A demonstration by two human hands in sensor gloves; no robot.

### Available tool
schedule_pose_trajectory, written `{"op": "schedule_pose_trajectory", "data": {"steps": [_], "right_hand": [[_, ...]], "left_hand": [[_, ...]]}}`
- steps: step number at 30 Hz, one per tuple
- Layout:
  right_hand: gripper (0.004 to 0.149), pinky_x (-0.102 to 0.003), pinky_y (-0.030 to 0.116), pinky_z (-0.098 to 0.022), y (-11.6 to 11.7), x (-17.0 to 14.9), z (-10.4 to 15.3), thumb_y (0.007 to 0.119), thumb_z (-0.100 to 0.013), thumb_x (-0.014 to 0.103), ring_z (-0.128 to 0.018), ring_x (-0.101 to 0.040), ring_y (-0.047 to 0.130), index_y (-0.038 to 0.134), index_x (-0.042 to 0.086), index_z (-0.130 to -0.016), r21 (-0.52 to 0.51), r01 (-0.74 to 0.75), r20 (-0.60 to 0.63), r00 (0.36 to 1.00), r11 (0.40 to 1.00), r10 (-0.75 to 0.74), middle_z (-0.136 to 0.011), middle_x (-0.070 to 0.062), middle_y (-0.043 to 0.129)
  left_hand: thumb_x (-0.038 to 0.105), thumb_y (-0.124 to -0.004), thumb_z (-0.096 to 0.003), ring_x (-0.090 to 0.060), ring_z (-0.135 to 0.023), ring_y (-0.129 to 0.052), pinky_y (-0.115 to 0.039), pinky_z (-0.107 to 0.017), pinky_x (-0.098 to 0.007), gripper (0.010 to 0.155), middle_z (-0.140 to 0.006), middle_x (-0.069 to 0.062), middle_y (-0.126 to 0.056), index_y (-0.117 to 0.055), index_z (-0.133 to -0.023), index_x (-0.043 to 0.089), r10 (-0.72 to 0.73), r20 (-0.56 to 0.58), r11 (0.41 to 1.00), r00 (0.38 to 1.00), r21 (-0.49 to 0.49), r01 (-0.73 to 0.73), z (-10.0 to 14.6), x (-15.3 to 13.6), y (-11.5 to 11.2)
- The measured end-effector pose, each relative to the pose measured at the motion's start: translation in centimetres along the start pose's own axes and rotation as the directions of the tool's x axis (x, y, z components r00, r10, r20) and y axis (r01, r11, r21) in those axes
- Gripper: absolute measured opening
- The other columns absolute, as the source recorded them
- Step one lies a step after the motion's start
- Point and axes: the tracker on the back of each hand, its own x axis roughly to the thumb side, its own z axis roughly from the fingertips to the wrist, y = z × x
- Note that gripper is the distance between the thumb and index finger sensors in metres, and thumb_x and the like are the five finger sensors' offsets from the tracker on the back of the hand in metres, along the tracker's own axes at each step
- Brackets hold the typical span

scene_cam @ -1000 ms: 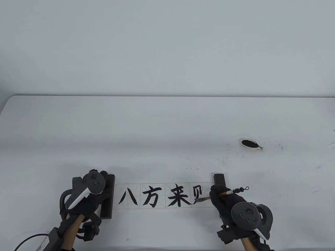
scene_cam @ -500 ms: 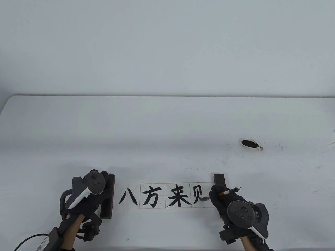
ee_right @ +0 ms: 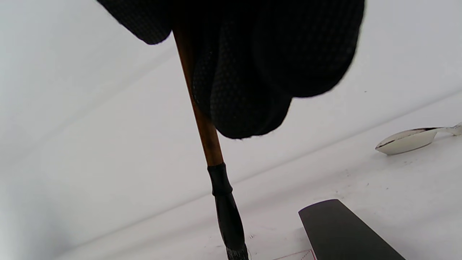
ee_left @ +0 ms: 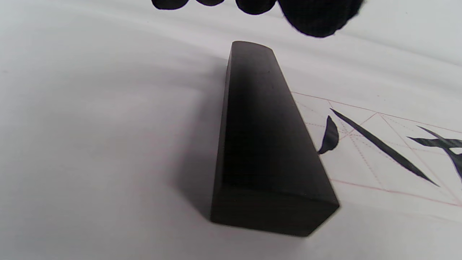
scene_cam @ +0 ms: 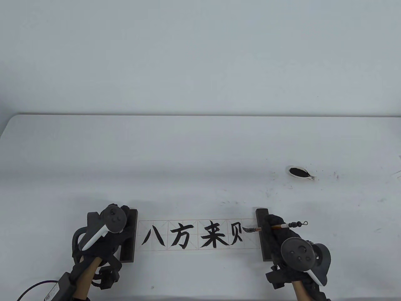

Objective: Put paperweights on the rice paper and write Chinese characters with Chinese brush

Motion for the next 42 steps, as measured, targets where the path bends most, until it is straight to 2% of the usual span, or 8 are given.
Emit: {"op": "schedule_pose_trajectory", "data": {"steps": [13,22,27,31,42], "right_hand": [[0.044,-0.033,0.087,-0.03,0.4,0.0,-0.2,0.065,-0.058,0.035,-0.046,-0.025,0.101,0.074,0.004,-0.086,0.066,-0.01,-0.005,1.0,0.998,0.01,-0.067,-0.017,0.095],[0.042,-0.032,0.087,-0.027,-0.1,0.4,0.1,0.067,-0.057,0.036,-0.041,-0.025,0.102,0.078,0.005,-0.083,-0.035,-0.176,-0.026,0.984,0.984,0.175,-0.063,-0.016,0.097],[0.042,-0.031,0.088,-0.027,0.0,0.6,0.2,0.067,-0.057,0.036,-0.041,-0.023,0.103,0.078,0.005,-0.083,-0.017,-0.119,-0.004,0.993,0.993,0.119,-0.063,-0.015,0.098],[0.043,-0.031,0.088,-0.028,-0.2,0.4,0.3,0.066,-0.057,0.036,-0.043,-0.024,0.102,0.076,0.005,-0.085,-0.104,-0.089,-0.015,0.996,0.991,0.087,-0.065,-0.015,0.097],[0.045,-0.033,0.087,-0.032,0.8,0.2,0.0,0.066,-0.057,0.036,-0.049,-0.025,0.101,0.073,0.004,-0.088,-0.068,-0.118,-0.022,0.993,0.991,0.117,-0.07,-0.016,0.095]], "left_hand": [[0.052,-0.059,-0.0532,-0.039,-0.122,-0.024,-0.021,-0.086,-0.058,0.079,-0.128,-0.008,-0.015,-0.022,-0.121,0.035,0.005,0.001,1.0,1.0,-0.005,-0.005,-0.1,0.0,-0.1],[0.052,-0.059,-0.0532,-0.039,-0.122,-0.025,-0.021,-0.086,-0.057,0.079,-0.128,-0.008,-0.015,-0.022,-0.121,0.035,0.007,0.001,1.0,1.0,-0.005,-0.007,-0.1,0.0,-0.1],[0.052,-0.059,-0.0532,-0.039,-0.122,-0.024,-0.021,-0.086,-0.058,0.079,-0.129,-0.008,-0.015,-0.022,-0.121,0.035,0.007,0.001,1.0,1.0,-0.005,-0.007,-0.1,0.0,-0.1],[0.052,-0.059,-0.0532,-0.039,-0.122,-0.024,-0.021,-0.086,-0.058,0.079,-0.128,-0.009,-0.015,-0.022,-0.121,0.035,0.012,-0.002,1.0,1.0,-0.005,-0.012,-0.1,-0.1,-0.1],[0.052,-0.059,-0.0532,-0.039,-0.122,-0.025,-0.021,-0.086,-0.058,0.079,-0.129,-0.008,-0.015,-0.022,-0.121,0.035,0.008,0.001,1.0,1.0,-0.006,-0.008,-0.1,-0.1,-0.1]]}}
